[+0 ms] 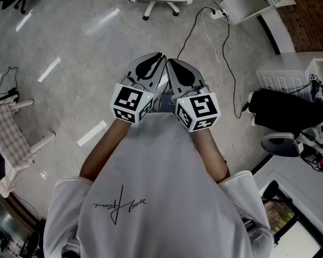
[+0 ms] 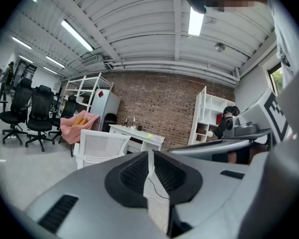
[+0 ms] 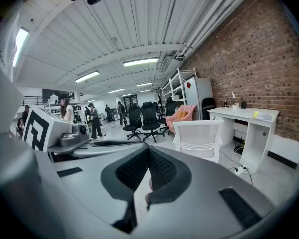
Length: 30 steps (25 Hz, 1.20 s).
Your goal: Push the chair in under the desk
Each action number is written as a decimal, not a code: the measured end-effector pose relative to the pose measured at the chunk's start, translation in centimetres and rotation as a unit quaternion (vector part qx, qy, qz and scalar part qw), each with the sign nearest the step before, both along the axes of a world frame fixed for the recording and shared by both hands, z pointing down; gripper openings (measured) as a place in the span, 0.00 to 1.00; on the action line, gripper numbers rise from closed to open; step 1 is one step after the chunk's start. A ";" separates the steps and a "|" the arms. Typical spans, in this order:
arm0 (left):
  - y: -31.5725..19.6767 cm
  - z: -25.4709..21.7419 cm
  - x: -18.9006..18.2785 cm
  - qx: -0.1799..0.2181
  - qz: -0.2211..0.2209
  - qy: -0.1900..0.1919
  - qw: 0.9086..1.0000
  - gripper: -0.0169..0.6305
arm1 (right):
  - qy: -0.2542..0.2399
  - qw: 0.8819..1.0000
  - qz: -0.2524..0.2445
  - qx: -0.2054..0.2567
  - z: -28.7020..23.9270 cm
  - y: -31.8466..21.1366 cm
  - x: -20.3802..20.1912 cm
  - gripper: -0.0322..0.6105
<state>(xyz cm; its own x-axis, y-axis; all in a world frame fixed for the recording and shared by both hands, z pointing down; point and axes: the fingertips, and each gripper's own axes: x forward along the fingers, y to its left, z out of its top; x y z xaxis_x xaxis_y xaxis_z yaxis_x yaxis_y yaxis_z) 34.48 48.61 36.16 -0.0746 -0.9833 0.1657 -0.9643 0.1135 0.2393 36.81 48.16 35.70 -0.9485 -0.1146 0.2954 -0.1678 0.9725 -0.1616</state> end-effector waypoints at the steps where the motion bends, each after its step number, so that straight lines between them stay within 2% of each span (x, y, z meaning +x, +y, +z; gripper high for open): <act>1: -0.1 0.0 -0.1 -0.003 -0.005 -0.003 1.000 0.05 | 0.002 1.000 0.001 0.000 0.2 0.0 -0.1 0.09; 5: -0.7 -0.2 -0.4 -0.022 -0.021 -0.032 0.999 0.02 | 0.008 1.000 0.007 -0.003 0.7 -0.1 -0.2 0.09; 8: -1.3 -0.6 -0.4 -0.031 -0.011 -0.054 0.998 0.02 | 0.008 1.000 0.010 -0.007 0.5 -0.5 -0.3 0.09; 11: -1.1 -0.8 -0.8 -0.018 -0.001 -0.044 0.999 0.02 | 0.009 1.000 0.017 -0.019 0.3 -0.3 -0.6 0.09; 14: -0.4 -0.7 -1.1 -0.008 -0.016 -0.046 0.999 0.02 | 0.016 1.000 0.020 -0.016 0.4 0.3 -0.8 0.09; 18: 0.2 -0.6 -1.5 -0.014 -0.025 -0.045 0.999 0.02 | 0.012 1.000 -0.008 -0.015 0.5 0.8 -1.3 0.09; 22: 0.1 -0.7 -2.3 -0.015 -0.036 -0.040 0.998 0.02 | -0.001 1.000 -0.028 0.008 0.3 1.1 -1.9 0.09; 26: -0.5 0.1 -3.8 -0.019 -0.049 -0.048 0.997 0.02 | 0.003 0.999 -0.052 -0.002 1.1 1.1 -2.8 0.09; 30: -1.8 0.3 -5.5 -0.028 -0.058 -0.040 0.997 0.02 | 0.000 0.999 -0.041 -0.022 1.5 -1.1 -4.2 0.09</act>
<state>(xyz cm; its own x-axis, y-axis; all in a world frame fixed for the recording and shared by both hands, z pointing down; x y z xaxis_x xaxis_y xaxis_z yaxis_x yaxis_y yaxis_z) 28.98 46.83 36.44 -0.2033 -0.9564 0.2099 -0.9595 0.2373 0.1518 32.66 47.10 37.18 -0.9540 -0.0228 0.2989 -0.0871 0.9752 -0.2036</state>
